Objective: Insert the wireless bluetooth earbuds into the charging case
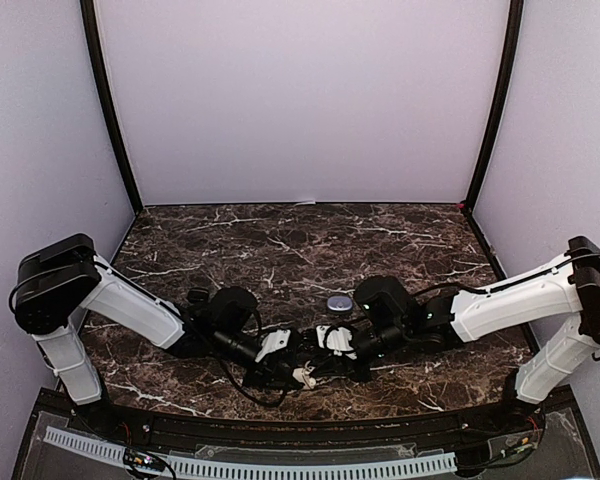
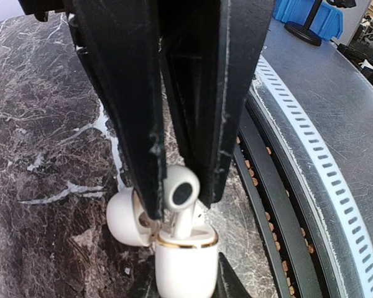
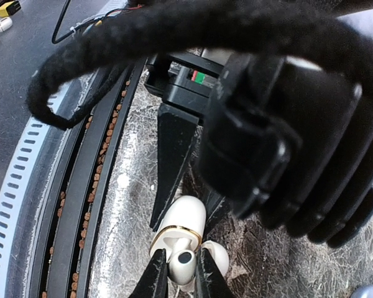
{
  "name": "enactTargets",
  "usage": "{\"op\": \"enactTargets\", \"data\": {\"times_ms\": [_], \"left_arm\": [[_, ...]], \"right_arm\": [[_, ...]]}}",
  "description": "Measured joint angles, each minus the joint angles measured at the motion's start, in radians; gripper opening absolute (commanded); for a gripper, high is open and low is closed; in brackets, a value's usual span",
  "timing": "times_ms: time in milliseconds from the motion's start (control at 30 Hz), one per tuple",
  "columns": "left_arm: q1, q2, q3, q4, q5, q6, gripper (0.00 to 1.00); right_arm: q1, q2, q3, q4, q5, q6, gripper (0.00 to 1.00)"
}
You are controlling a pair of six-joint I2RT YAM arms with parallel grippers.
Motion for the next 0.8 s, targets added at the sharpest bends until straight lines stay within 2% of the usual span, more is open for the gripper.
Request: {"op": "enactTargets", "data": {"times_ms": [800], "left_arm": [[-0.002, 0.018, 0.000, 0.037, 0.078, -0.045, 0.06]], "right_arm": [[0.000, 0.002, 0.029, -0.018, -0.039, -0.040, 0.17]]}}
